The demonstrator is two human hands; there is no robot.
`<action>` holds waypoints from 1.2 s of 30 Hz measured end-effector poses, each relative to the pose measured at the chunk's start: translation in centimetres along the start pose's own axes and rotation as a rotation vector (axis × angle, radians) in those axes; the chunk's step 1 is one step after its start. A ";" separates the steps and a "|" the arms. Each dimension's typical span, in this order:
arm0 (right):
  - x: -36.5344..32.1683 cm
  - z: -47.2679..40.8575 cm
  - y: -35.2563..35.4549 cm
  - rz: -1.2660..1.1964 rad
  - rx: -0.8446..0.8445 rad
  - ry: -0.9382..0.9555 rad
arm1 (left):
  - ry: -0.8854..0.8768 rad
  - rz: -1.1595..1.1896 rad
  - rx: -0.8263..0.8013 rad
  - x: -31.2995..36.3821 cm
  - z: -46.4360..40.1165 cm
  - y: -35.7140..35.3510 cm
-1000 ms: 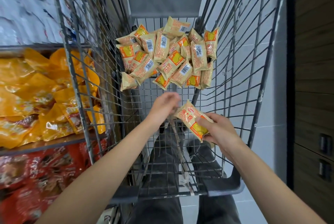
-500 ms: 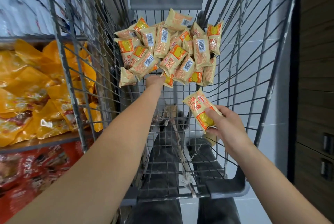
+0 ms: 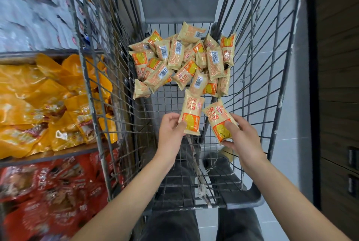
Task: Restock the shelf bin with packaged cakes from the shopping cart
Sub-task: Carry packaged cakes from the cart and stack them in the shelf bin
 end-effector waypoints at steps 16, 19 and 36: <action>0.1 1.5 -0.8 -0.086 -0.056 0.117 | 0.113 0.148 -0.268 0.1 4.3 -4.2; 0.0 1.5 -0.8 -0.063 -0.057 0.138 | 0.101 0.133 -0.277 -0.3 4.6 -5.1; 0.3 -0.2 -0.2 -0.097 -0.004 0.117 | -0.418 -1.029 -0.044 3.9 -17.4 -5.3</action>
Point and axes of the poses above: each hand's wrist, its own z-axis away from the middle knuckle, its own y-axis out of the back of the hand, x = y × z, the point moved 1 cm from there along -z, towards the middle knuckle, and after that the axes turned 10 degrees about z, right-handed, at the moved point
